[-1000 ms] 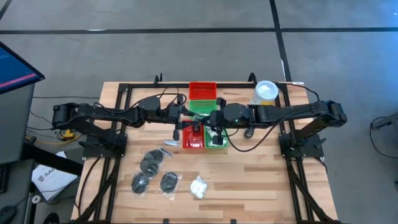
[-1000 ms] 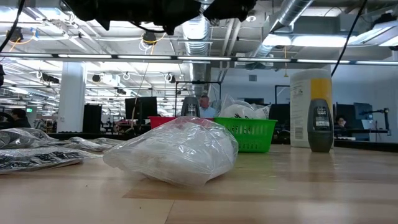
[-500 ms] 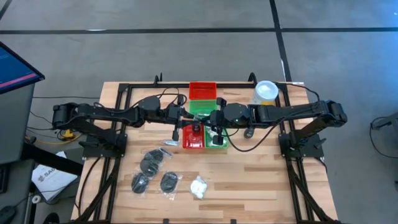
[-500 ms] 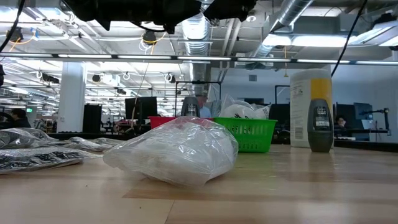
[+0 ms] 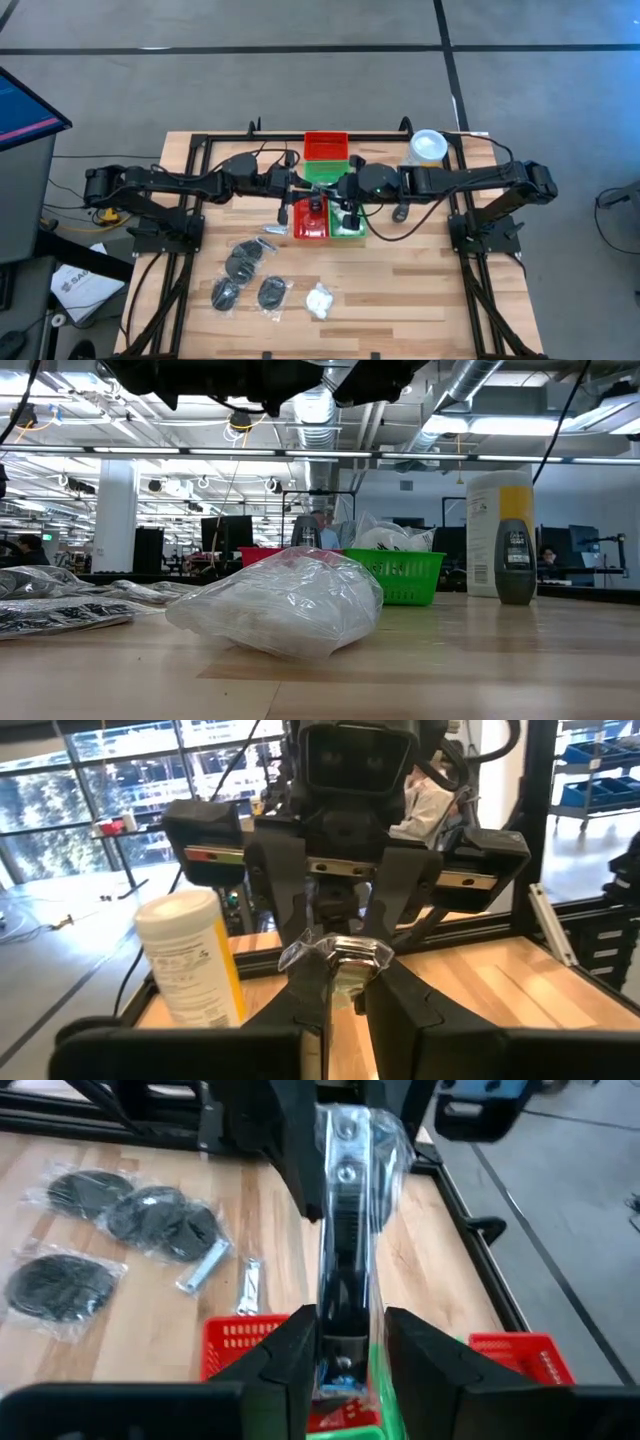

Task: Pick & Place Travel size toiletries
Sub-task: Put the silver nail cutter into the top green bin

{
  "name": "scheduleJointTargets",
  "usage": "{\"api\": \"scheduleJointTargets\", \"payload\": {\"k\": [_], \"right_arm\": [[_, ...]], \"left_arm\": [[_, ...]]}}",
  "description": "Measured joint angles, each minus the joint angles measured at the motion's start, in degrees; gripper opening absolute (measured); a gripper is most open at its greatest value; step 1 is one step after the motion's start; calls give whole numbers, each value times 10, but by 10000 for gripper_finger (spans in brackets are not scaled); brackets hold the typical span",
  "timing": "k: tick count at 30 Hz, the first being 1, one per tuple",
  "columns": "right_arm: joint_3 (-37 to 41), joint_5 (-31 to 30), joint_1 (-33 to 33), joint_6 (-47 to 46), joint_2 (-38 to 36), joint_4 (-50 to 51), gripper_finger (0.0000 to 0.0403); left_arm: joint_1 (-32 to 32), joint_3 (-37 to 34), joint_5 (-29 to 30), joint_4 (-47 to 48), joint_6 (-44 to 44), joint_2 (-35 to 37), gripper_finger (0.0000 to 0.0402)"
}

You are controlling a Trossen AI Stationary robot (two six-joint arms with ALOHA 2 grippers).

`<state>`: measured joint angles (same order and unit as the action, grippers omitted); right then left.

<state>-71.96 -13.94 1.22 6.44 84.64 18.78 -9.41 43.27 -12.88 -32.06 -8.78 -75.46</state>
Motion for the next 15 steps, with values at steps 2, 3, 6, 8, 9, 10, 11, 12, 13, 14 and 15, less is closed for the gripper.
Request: {"api": "scheduleJointTargets", "payload": {"k": [2,3,6,8,9,10,11,12,13,14,15], "right_arm": [[0,-1,-5,0,0,13,109],[0,-1,-8,0,0,20,110],[0,-6,-11,-3,0,41,112],[0,-12,-11,-3,0,53,112],[0,-15,-11,-3,0,59,113],[0,-18,-11,-3,0,64,113],[0,-20,-12,-4,0,70,113],[0,-22,-13,-4,0,77,113],[0,-25,-13,-5,0,84,113],[0,-30,-14,-9,0,90,113],[0,-36,-15,-15,0,95,113]], "left_arm": [[0,0,5,2,0,0,31],[0,0,10,5,0,0,31],[-1,0,32,18,0,0,31],[-7,0,35,33,0,0,31],[-11,0,35,41,1,0,31],[-14,0,35,47,2,0,31],[-17,0,35,50,2,0,31],[-20,0,35,52,2,0,31],[-24,0,36,54,2,0,31],[-27,0,36,57,4,0,31],[-31,0,36,59,4,0,31]]}}
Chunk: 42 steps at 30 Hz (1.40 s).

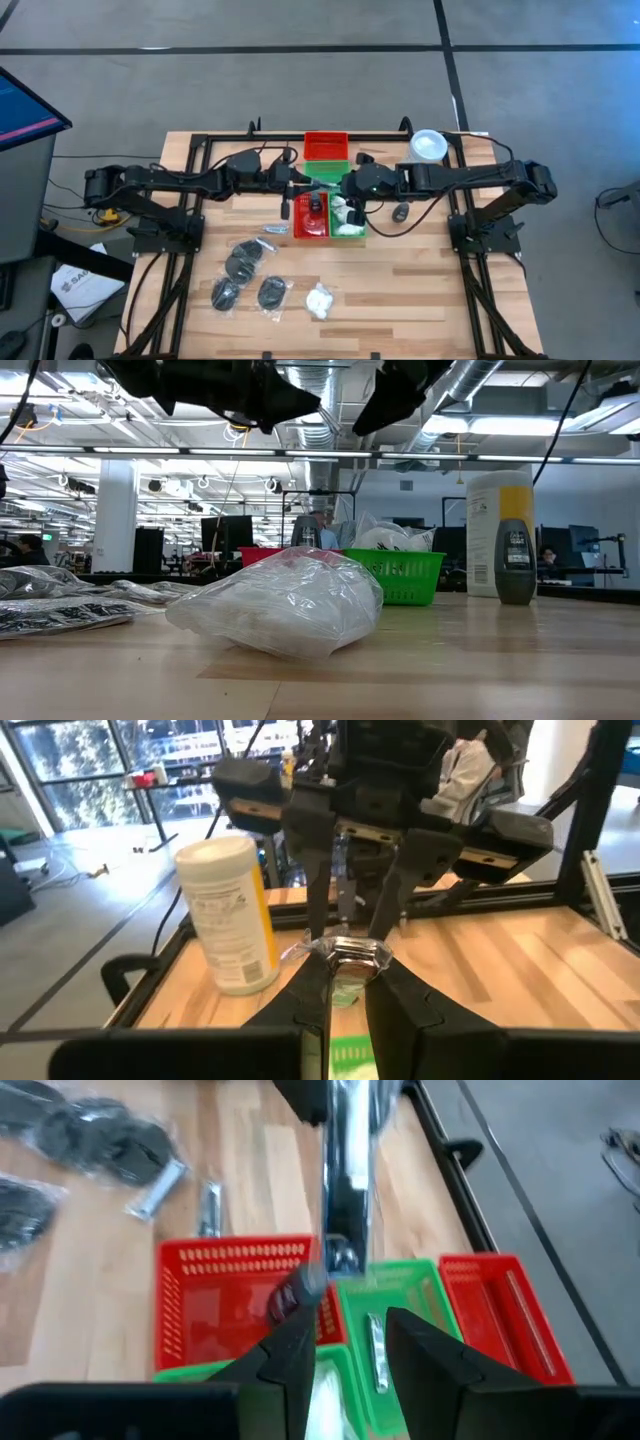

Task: Pick & Place Travel size toiletries
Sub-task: Put the silver nail cutter into the top green bin

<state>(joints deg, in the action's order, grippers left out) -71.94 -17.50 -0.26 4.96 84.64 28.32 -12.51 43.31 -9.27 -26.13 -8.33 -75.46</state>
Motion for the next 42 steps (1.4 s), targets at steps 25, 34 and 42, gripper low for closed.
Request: {"api": "scheduleJointTargets", "payload": {"k": [25,34,42], "right_arm": [[0,-7,23,-65,0,48,113],[0,-8,34,-79,0,47,113],[0,-7,34,-80,0,47,113]], "left_arm": [[-128,0,24,-52,69,-193,31],[-139,0,3,-72,74,-246,31],[-138,0,3,-78,74,-250,35]]}}
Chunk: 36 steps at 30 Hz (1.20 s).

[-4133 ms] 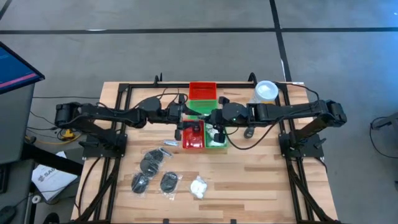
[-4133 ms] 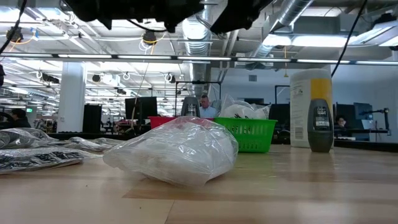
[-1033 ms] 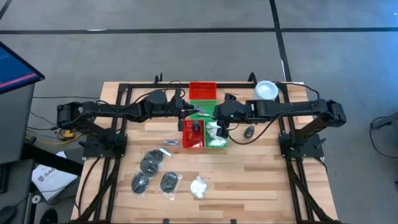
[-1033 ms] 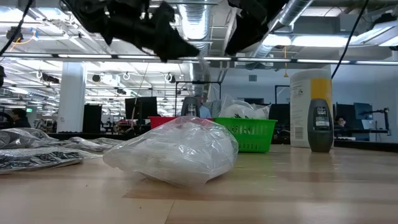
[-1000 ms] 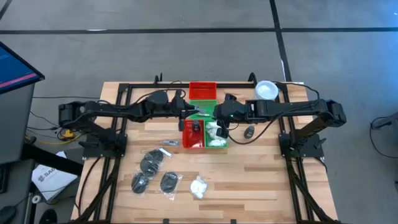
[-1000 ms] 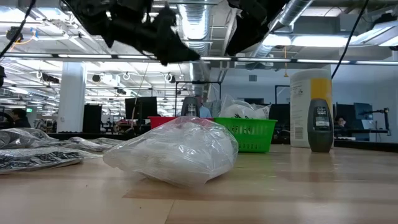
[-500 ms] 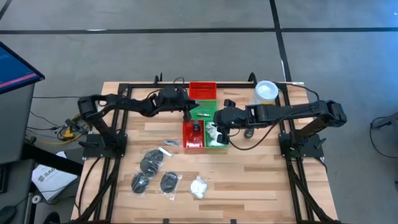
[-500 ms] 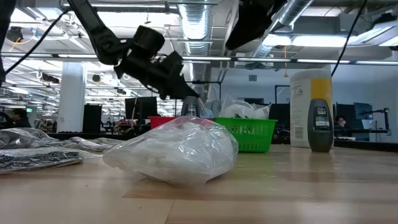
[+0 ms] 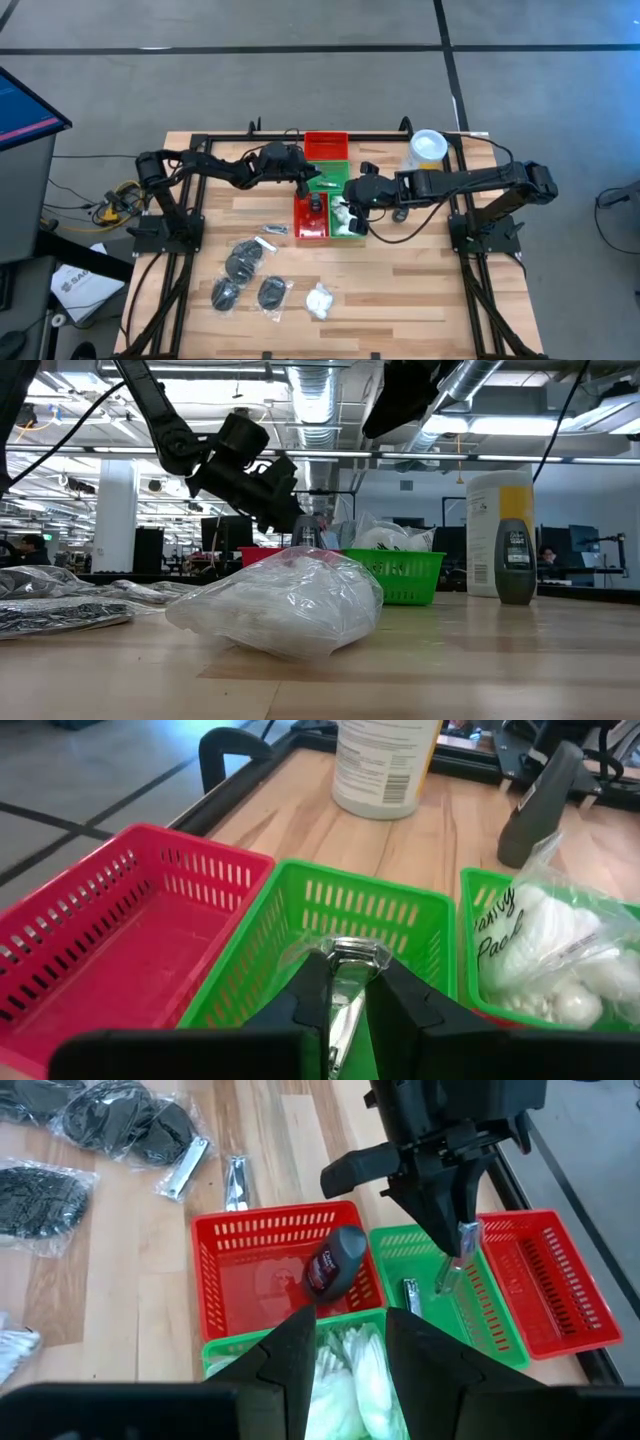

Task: Pick & Place Travel size toiletries
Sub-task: Put the silver nail cutter into the top green bin

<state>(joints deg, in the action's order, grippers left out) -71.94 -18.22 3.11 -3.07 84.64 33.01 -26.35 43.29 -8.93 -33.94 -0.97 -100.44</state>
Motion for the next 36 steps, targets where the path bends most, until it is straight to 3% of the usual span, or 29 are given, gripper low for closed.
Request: {"api": "scheduleJointTargets", "payload": {"k": [10,27,31,36], "right_arm": [[0,0,0,0,0,0,113],[0,2,1,0,0,0,113],[0,2,2,1,0,2,113],[0,2,2,0,0,14,113]], "left_arm": [[0,0,0,-1,0,0,93],[0,1,8,-3,0,8,99],[5,0,8,60,-4,41,100],[13,0,7,228,-5,125,100]]}}
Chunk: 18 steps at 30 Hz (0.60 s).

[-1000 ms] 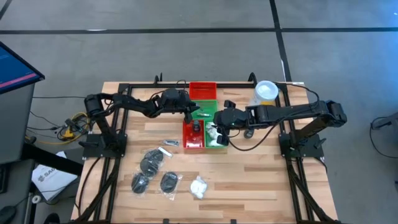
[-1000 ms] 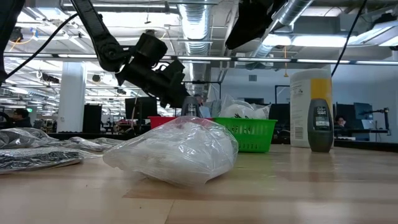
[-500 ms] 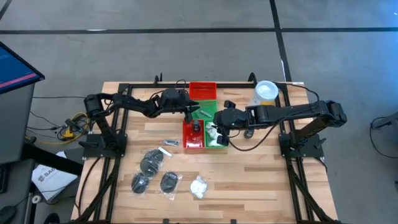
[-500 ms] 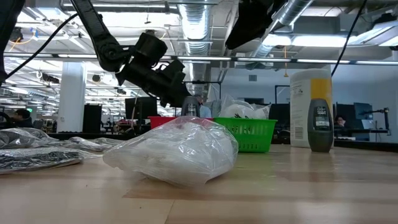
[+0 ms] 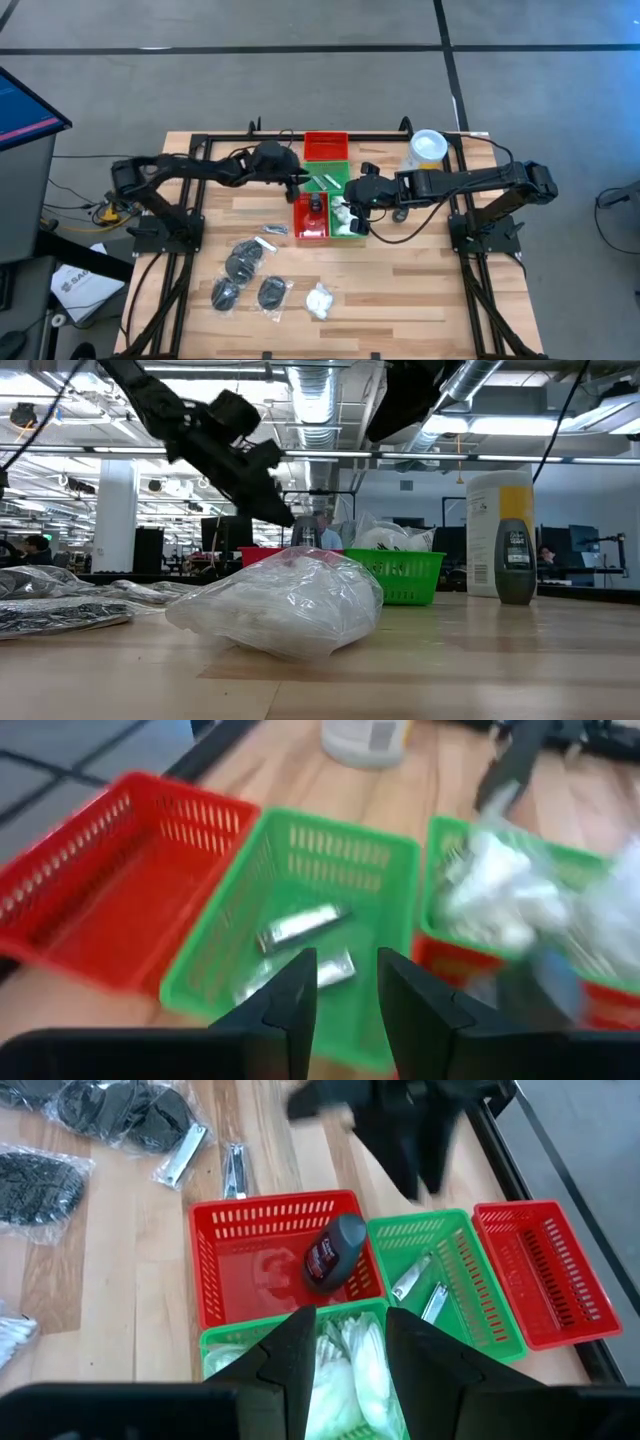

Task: Pick & Place Travel size toiletries
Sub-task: Put the silver nail cutter into the top green bin

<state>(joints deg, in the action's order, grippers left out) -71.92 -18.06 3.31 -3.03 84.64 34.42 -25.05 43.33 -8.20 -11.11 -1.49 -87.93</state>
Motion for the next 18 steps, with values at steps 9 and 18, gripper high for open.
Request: {"api": "scheduleJointTargets", "payload": {"k": [9,18], "right_arm": [[0,0,0,4,0,-1,113],[0,0,1,2,0,-1,113]], "left_arm": [[74,0,0,181,1,126,100],[176,0,64,321,23,131,100]]}}
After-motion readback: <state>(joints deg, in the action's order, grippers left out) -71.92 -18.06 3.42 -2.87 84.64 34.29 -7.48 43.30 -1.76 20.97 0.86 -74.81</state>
